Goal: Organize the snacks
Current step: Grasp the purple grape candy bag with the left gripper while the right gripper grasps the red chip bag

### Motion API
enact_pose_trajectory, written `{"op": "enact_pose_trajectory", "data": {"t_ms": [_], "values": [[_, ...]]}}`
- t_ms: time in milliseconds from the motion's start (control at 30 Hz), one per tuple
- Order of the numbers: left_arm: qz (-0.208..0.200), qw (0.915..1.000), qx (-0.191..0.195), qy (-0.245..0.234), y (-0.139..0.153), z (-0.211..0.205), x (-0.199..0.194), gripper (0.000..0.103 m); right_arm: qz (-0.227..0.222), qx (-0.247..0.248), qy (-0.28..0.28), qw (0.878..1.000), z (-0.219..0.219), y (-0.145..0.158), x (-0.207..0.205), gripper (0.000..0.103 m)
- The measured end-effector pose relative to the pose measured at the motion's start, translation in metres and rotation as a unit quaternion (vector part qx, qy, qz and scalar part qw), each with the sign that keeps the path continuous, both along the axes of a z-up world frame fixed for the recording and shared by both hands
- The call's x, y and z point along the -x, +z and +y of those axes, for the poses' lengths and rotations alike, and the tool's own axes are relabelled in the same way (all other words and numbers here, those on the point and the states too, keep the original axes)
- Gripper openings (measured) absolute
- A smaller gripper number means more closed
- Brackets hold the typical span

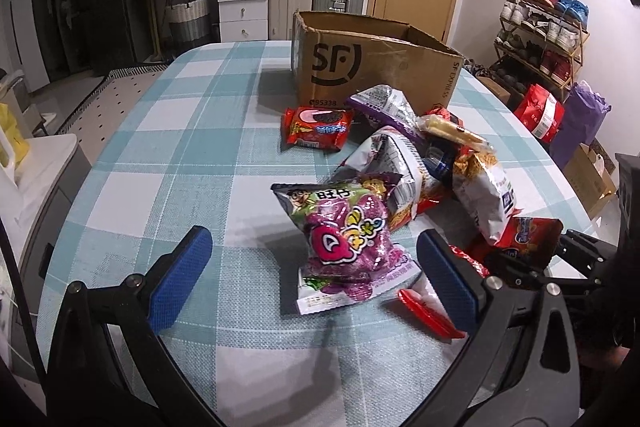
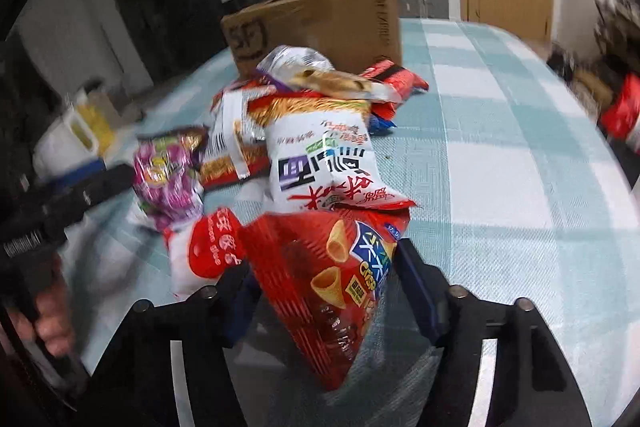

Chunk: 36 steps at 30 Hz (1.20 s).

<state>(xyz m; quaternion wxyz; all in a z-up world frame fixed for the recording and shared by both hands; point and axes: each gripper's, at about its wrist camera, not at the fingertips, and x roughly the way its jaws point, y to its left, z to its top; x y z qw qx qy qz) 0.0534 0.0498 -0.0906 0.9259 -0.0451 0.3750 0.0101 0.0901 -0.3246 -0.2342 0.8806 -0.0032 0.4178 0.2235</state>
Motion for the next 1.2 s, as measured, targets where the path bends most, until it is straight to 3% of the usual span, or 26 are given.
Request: {"op": "enact_pose_trajectory", "data": {"t_ms": [300, 633, 1033, 1200], "values": [[0.006, 0.9999, 0.004, 0.009, -0.001, 0.008, -0.001, 0.102, 0.01, -0.04, 0.003, 0.999, -0.012, 0.002, 0.003, 0.048], [0.018, 0.9997, 0.017, 0.006, 0.0, 0.01, -0.002, 0.102, 0.003, -0.062, 0.009, 0.998, -0.022, 0.009, 0.016, 0.047], [0.061, 0.9972, 0.043, -0.007, -0.014, 0.007, -0.023, 0.102, -0.02, -0.101, -0.003, 0.995, -0.054, 0.029, 0.03, 0.047], [0.079, 0.9953, 0.055, -0.005, -0.023, 0.009, -0.033, 0.096, -0.021, -0.109, -0.006, 0.994, -0.06, 0.033, 0.03, 0.047]]}}
